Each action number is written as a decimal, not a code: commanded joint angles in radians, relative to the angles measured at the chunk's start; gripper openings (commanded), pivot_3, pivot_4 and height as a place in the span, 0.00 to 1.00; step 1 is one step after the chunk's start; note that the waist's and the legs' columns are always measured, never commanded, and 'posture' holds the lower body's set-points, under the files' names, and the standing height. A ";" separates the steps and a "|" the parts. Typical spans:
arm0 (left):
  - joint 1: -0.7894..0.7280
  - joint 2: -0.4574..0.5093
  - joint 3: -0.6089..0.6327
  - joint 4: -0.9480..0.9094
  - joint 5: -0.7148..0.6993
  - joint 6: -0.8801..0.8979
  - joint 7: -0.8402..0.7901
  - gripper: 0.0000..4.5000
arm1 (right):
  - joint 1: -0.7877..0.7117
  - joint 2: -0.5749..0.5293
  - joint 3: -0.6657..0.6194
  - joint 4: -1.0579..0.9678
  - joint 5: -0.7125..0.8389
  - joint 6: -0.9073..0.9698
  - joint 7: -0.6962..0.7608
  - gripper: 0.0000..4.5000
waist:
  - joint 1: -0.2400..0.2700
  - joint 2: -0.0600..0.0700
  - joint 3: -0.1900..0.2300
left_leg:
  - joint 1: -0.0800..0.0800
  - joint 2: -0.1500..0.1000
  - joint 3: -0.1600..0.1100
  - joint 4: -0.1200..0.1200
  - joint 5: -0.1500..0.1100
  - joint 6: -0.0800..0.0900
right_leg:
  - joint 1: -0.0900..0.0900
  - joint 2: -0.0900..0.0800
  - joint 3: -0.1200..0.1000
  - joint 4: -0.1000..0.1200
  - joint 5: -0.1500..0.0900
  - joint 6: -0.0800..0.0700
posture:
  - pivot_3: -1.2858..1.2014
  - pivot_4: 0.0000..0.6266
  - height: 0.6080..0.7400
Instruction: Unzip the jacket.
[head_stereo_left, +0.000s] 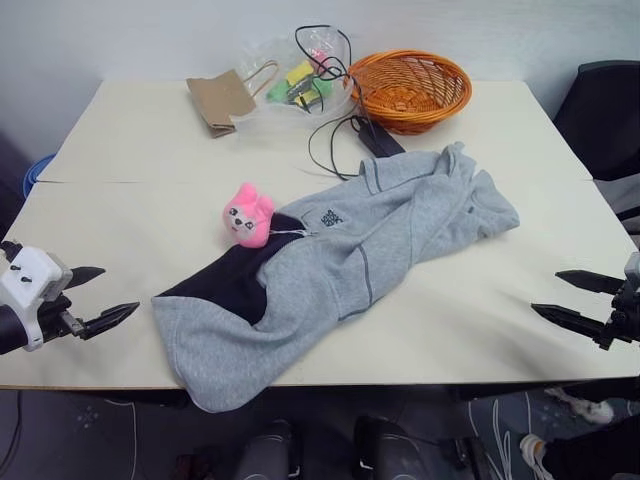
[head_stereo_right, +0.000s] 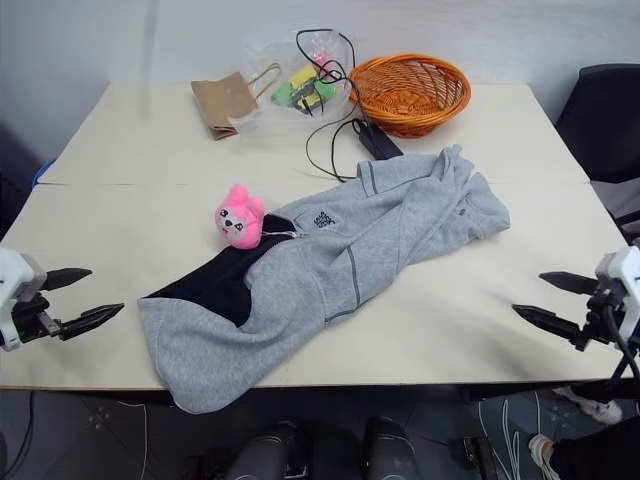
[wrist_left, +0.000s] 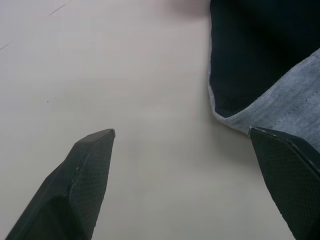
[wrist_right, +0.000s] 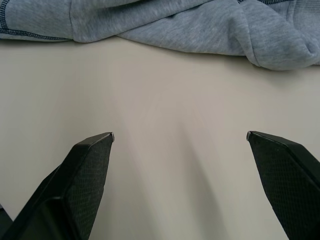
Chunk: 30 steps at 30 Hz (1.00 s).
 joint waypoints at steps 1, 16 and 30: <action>-0.002 0.015 0.012 -0.020 -0.001 -0.016 -0.010 1.00 | -0.014 -0.012 -0.013 0.026 -0.006 -0.048 0.014 0.99 | 0.000 0.000 0.000 | 0.000 0.000 0.000 0.000 0.000 0.000 | 0.000 0.000 0.000 0.000 0.000 0.000 | 0.52 0.24 1.00; -0.003 -0.009 0.004 -0.081 -0.022 0.051 0.024 1.00 | -0.006 0.033 0.022 -0.106 -0.011 0.018 -0.106 0.99 | -0.001 0.002 0.001 | 0.001 0.000 0.001 0.000 0.000 -0.001 | 0.000 -0.001 0.001 0.000 0.000 0.000 | 0.52 0.24 1.00; -0.138 -0.063 -0.054 -0.109 -0.133 0.155 0.050 1.00 | 0.031 0.017 -0.031 -0.425 0.151 0.320 -0.184 0.99 | 0.004 0.002 0.001 | 0.001 0.000 0.001 0.000 0.000 -0.001 | 0.000 -0.002 0.001 0.001 0.000 0.000 | 0.52 0.24 1.00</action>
